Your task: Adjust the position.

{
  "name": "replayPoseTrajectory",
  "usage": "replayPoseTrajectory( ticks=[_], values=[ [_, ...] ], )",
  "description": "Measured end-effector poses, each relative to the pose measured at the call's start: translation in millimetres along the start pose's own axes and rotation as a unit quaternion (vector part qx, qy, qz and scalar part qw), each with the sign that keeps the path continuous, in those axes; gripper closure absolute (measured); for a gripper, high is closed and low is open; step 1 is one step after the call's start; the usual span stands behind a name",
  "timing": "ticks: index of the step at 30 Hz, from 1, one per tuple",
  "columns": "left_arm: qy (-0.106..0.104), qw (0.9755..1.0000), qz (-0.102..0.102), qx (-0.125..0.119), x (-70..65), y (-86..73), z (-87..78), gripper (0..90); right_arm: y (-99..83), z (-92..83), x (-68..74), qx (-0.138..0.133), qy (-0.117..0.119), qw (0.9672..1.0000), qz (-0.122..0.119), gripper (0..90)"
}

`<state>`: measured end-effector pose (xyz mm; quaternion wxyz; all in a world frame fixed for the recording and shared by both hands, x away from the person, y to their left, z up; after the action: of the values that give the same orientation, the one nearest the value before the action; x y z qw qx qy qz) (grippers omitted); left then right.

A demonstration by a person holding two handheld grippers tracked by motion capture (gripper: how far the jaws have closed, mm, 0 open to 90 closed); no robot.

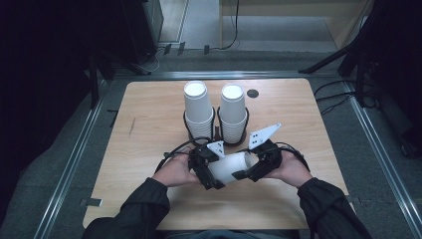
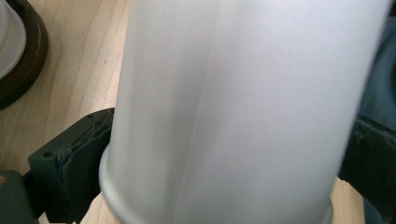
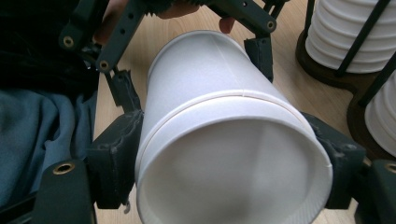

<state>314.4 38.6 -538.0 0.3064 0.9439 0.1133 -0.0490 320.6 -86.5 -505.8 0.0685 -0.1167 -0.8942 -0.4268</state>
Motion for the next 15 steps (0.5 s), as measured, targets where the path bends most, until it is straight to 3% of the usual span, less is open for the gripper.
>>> replayPoseTrajectory(
  ticks=[6, 8, 15],
  values=[
    [0.002, 0.9989, 0.006, -0.046, 5.5, -5.0, -7.6, 0.0, -0.4, -6.1, -2.3, -0.008, -0.013, 0.9999, -0.004, 22.6],
    [0.008, 0.9987, 0.008, -0.05, 7.6, -7.0, -9.0, 0.0, -1.4, -6.5, -4.0, -0.007, -0.019, 0.9998, -0.006, 22.5],
    [0.014, 0.9966, -0.008, -0.081, 12.3, -8.2, -20.3, 0.0, -2.7, -12.0, -7.0, -0.014, -0.028, 0.9995, 0.001, 22.5]
  ],
)
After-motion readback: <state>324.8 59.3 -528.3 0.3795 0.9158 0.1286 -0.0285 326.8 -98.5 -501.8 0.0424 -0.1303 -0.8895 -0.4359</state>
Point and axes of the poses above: each handheld gripper's, and its own axes: z roughly forward along the jaws, y roughly out of its top, x roughly to its left, the point moved 7 cm from there along z, roughly forward along the jaws, and after that the axes turned 1 degree about -x, right-handed, at the moved point
